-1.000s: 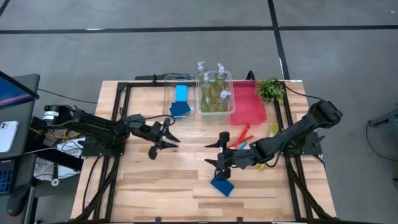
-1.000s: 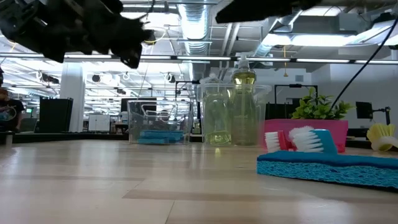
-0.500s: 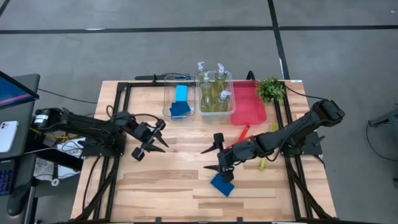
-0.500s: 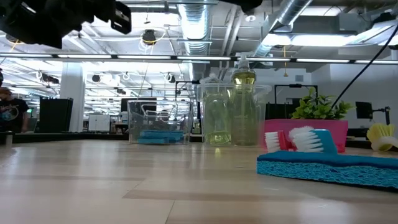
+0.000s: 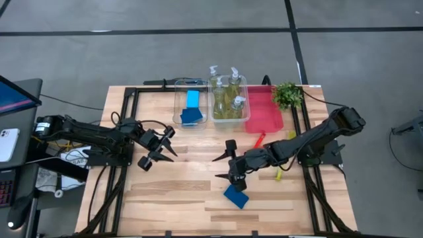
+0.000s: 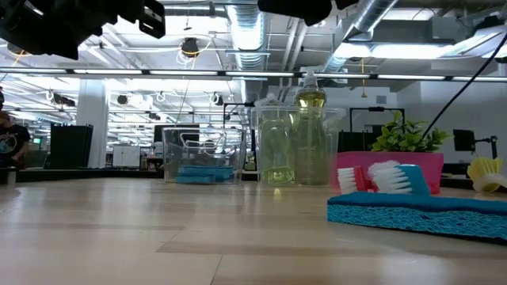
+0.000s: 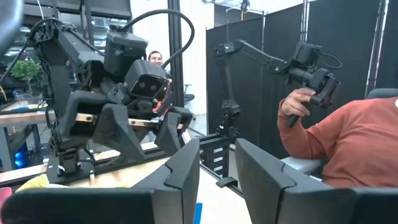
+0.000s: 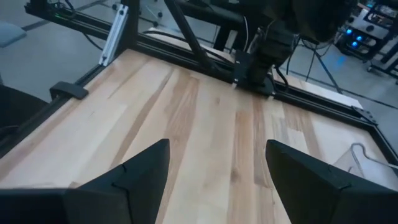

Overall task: Pick & Place Kitchen Sink Supplies
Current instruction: Put the blue sponge into the left transparent bin

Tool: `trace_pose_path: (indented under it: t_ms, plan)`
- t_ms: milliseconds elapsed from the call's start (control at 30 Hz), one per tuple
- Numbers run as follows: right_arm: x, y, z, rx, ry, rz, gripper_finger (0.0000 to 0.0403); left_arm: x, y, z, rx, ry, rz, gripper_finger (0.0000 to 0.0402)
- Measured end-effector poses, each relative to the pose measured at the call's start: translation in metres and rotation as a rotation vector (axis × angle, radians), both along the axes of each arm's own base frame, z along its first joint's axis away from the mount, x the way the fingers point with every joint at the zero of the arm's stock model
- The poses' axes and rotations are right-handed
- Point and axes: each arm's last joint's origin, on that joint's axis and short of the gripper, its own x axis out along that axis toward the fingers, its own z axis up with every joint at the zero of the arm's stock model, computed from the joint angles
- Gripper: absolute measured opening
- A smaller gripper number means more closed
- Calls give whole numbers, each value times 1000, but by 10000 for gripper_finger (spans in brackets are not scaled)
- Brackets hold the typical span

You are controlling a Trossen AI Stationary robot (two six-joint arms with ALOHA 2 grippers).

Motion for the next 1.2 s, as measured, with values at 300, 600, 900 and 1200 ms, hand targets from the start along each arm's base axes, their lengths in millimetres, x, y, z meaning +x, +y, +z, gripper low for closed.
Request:
trace_pose_path:
  t_ms: [300, 600, 900, 1200]
  plan:
    - [0, 1, 0, -2, 0, 4, 260, 0, 0, 0, -36, 24, -7, 104]
    - [1, 1, 3, 2, -29, 3, 260, 0, 0, 1, -37, 9, -8, 104]
    - [2, 1, 12, -7, -127, 10, 260, -3, 0, 10, -61, -72, -16, 104]
    - [5, -5, 26, 133, -253, -26, 260, -2, 2, 13, -140, -64, 55, 104]
